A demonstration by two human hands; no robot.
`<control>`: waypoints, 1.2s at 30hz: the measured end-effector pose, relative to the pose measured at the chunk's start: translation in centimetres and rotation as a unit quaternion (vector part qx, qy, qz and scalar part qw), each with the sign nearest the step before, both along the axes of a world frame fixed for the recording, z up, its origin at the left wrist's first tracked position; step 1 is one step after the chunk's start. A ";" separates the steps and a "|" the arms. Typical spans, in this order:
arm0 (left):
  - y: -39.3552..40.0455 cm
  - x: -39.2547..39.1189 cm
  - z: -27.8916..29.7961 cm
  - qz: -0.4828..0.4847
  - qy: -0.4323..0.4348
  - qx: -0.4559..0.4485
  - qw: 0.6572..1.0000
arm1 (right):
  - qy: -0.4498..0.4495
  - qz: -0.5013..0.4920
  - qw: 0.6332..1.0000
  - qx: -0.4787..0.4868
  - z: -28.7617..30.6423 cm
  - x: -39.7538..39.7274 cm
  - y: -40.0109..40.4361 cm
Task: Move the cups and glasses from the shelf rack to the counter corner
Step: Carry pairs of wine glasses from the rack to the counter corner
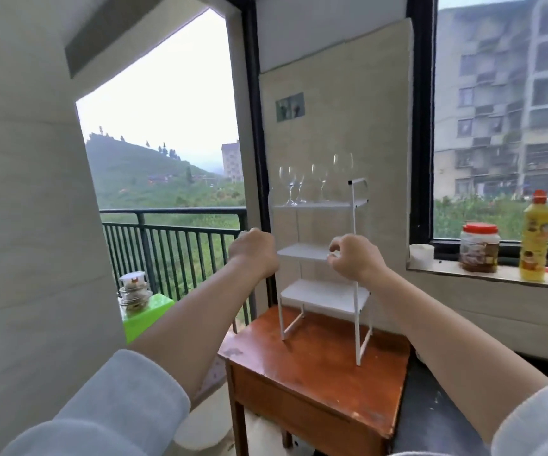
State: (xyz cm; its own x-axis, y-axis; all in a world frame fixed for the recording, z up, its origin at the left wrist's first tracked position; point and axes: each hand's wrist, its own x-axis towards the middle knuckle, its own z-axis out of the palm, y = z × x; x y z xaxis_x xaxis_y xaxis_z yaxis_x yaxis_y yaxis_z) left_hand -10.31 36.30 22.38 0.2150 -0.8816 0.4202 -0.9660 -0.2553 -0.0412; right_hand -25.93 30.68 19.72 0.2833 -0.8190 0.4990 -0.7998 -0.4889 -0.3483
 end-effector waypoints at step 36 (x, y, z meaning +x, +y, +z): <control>-48.5 11.5 4.0 -0.220 0.529 -0.068 0.817 | -0.459 -0.161 0.863 0.133 9.2 8.5 -46.0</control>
